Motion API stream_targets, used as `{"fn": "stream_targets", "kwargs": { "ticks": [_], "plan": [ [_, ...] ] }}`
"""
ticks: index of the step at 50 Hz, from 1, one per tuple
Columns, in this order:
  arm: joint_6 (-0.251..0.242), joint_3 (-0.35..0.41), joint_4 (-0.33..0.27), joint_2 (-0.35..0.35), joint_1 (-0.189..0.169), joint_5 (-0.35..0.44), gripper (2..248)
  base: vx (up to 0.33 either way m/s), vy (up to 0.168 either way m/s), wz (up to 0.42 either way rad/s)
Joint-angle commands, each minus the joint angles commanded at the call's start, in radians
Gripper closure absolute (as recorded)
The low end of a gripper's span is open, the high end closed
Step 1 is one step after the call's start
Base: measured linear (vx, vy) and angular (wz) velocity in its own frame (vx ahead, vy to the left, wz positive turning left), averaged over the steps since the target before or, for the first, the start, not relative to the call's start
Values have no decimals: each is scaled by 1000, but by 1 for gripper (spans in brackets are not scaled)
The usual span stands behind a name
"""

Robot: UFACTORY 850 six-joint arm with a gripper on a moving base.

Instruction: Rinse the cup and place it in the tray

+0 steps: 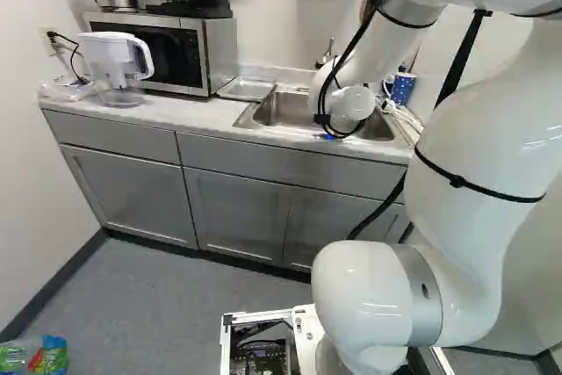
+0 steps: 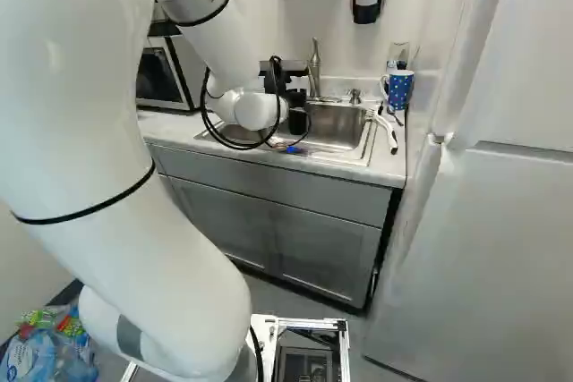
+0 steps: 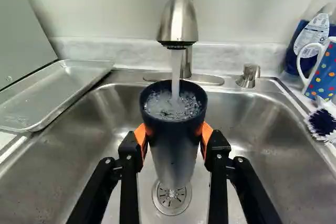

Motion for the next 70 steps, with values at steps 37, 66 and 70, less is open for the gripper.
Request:
{"fn": "stream_targets", "kwargs": {
  "ticks": [37,66,70],
  "plan": [
    [0,-47,0,-45,91,0,129,0,0,0],
    [0,-109,0,-61,176,0,129,0,0,0],
    [0,-119,0,-62,182,0,129,0,0,0]
  ]
}}
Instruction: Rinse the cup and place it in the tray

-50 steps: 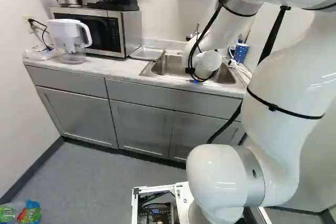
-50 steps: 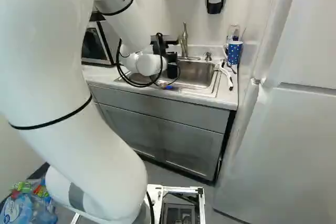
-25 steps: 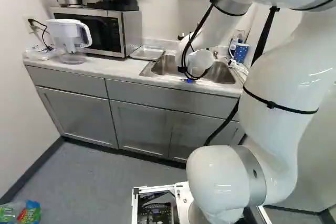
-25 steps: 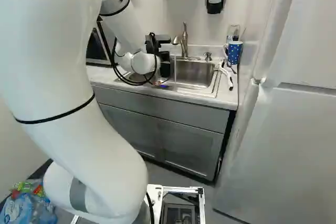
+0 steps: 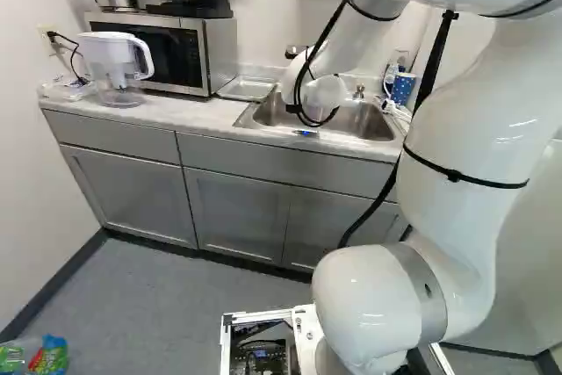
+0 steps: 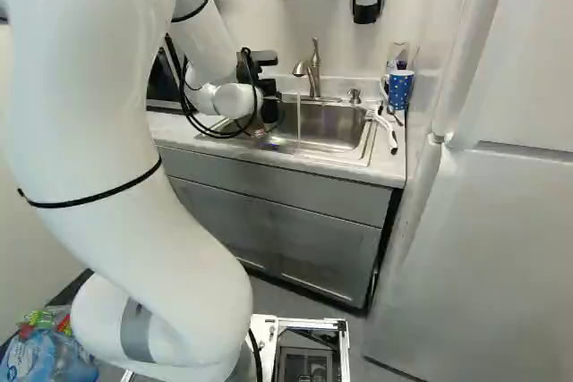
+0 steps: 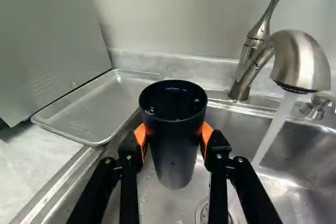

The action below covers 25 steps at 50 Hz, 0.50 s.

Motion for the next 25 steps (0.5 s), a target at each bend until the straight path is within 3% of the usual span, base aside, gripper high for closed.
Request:
{"fn": "stream_targets", "kwargs": {
  "ticks": [25],
  "plan": [
    [0,-58,0,-2,21,-25,129,0,0,0]
  ]
}}
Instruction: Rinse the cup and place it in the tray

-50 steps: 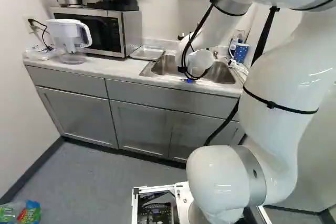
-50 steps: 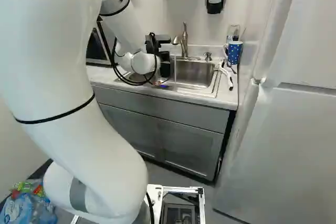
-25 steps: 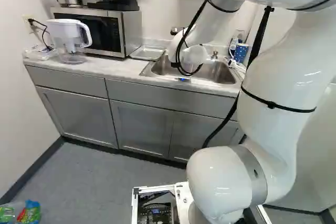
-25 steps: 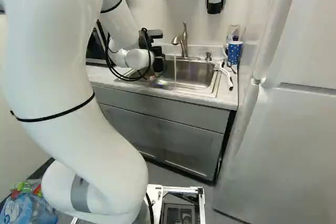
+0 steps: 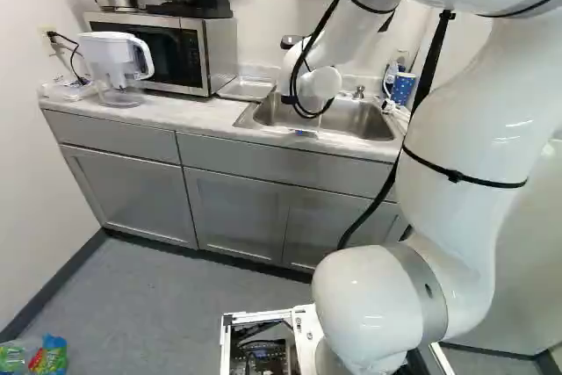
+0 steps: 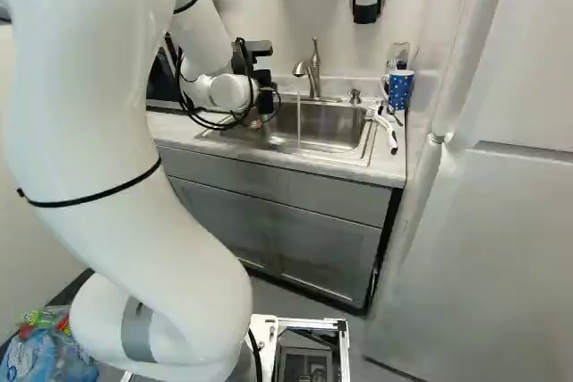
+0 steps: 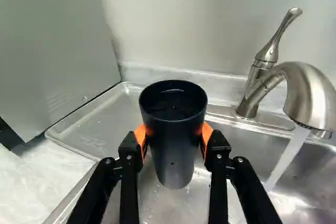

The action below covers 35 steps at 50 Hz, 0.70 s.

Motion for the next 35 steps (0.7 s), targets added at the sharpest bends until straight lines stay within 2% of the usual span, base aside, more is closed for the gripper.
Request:
{"fn": "stream_targets", "kwargs": {
  "ticks": [35],
  "plan": [
    [0,-82,0,-4,15,-81,129,0,0,0]
  ]
}}
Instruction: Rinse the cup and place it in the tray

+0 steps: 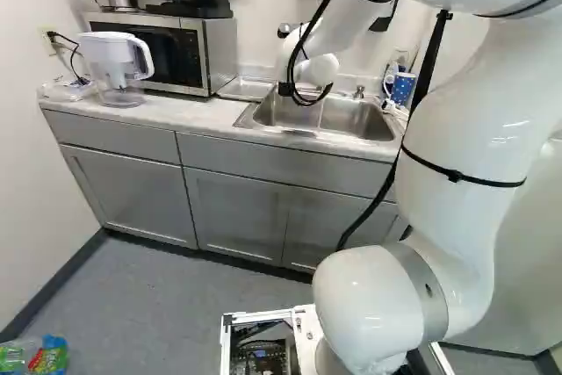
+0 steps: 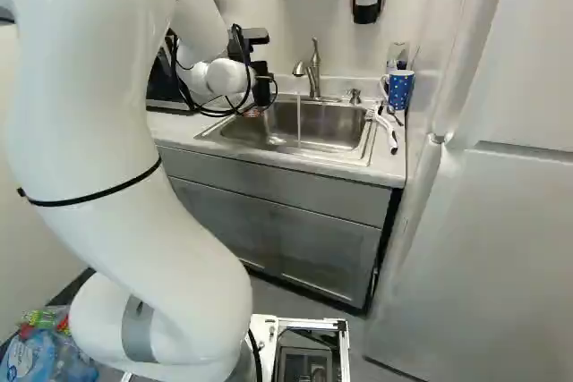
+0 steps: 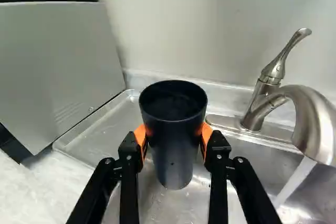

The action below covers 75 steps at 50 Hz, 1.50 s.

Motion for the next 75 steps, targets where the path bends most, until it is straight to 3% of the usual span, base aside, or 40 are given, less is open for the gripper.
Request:
{"fn": "stream_targets", "kwargs": {
  "ticks": [37,47,75],
  "plan": [
    [6,-28,0,36,1,-15,129,0,0,0],
    [87,-28,0,36,1,-15,129,0,0,0],
    [379,-28,0,36,1,-15,129,0,0,0]
  ]
}}
